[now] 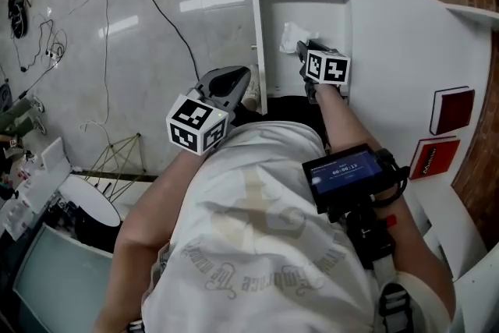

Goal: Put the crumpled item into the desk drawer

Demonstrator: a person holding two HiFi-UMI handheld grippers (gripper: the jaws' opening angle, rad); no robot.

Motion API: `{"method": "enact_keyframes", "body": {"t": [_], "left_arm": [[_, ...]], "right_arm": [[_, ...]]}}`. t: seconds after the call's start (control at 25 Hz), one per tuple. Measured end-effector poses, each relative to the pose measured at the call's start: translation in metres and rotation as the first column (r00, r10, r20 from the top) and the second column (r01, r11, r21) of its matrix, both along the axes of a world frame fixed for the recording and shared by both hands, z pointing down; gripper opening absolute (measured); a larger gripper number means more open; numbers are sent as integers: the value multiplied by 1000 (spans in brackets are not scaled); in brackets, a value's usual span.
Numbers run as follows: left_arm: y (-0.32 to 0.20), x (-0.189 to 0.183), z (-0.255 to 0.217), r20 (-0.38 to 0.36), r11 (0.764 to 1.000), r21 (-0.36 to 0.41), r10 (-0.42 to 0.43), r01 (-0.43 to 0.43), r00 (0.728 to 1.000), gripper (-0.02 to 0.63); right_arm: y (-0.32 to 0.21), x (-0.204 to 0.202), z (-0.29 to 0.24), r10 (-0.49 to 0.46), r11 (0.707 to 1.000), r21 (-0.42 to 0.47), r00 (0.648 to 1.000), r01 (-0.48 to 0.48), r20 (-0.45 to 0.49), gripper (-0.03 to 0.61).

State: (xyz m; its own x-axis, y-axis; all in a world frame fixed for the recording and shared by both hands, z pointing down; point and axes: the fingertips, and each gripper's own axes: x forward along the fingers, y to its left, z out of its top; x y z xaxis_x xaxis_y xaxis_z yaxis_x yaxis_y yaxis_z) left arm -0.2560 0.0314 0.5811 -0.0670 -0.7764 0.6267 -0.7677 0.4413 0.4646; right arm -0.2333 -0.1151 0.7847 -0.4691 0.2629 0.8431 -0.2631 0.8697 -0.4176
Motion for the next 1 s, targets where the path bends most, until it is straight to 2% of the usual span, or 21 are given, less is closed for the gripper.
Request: {"method": "enact_keyframes", "body": {"t": [0.32,0.52,0.8,1.0], "left_arm": [[7,-6,10,-33,998,-27,-53,52,998,28],[8,-1,10,-54,997,-37,-65,63,996,28],[2,-8,20,-66,996,-44,-80,77,995,28],[1,-17,27,-49,995,-59,-83,81,995,28]], "right_arm": [[4,-4,42,-89,996,25,993,91,-75,120],[10,-7,48,-158,987,18,983,161,-89,120],[14,-1,74,-275,961,-5,949,278,-154,120],[8,6,93,-291,956,-40,935,289,-204,148]]}}
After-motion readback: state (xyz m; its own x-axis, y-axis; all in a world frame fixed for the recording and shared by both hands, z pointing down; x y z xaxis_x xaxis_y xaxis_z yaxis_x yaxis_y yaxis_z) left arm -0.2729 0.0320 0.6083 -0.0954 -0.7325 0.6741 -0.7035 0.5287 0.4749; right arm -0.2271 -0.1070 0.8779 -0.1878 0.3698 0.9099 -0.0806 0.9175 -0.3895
